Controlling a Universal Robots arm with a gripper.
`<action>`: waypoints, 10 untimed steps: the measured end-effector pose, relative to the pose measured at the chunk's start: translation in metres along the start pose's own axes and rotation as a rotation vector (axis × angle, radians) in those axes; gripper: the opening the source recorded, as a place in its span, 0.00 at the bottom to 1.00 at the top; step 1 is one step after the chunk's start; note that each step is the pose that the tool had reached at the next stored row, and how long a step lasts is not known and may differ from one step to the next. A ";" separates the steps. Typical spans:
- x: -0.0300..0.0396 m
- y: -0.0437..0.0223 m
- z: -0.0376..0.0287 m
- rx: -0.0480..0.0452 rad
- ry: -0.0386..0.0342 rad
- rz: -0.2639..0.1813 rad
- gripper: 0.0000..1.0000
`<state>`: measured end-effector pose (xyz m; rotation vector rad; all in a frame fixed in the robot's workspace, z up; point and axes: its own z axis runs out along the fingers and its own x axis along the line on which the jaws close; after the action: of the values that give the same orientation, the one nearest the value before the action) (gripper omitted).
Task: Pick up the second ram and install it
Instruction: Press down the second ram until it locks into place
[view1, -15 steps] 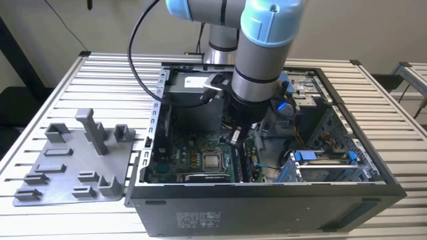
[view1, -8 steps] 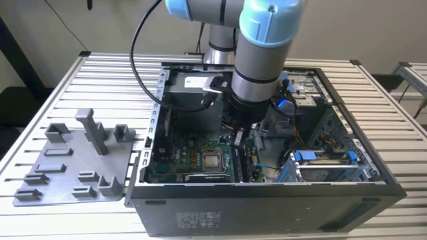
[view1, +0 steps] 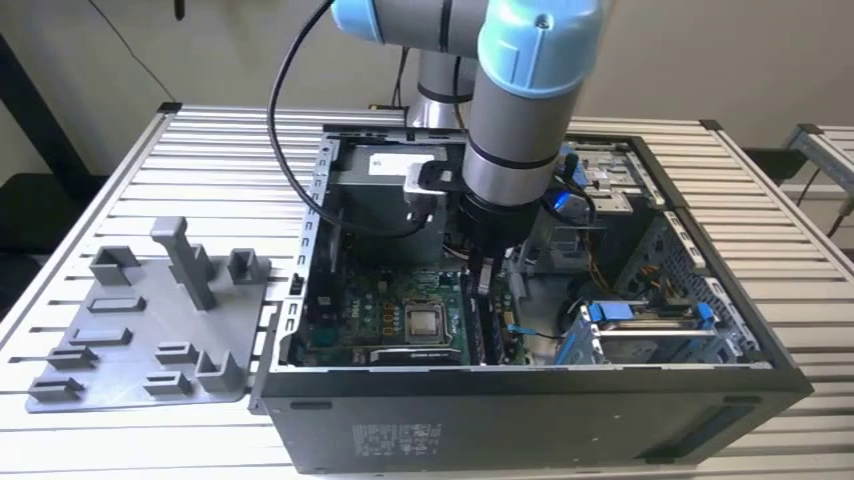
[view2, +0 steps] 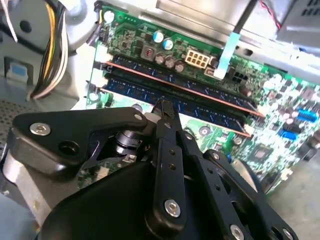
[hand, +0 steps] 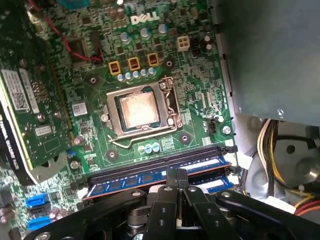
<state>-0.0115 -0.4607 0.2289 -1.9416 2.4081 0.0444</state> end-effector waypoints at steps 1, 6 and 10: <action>0.0000 0.0000 0.0004 -0.0010 -0.0001 -0.019 0.11; -0.0004 -0.0023 0.0022 -0.0047 0.0002 -0.064 0.11; -0.0008 -0.0067 0.0088 -0.0053 0.0021 -0.063 0.11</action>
<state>-0.0047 -0.4609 0.2202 -2.0197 2.3484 0.0464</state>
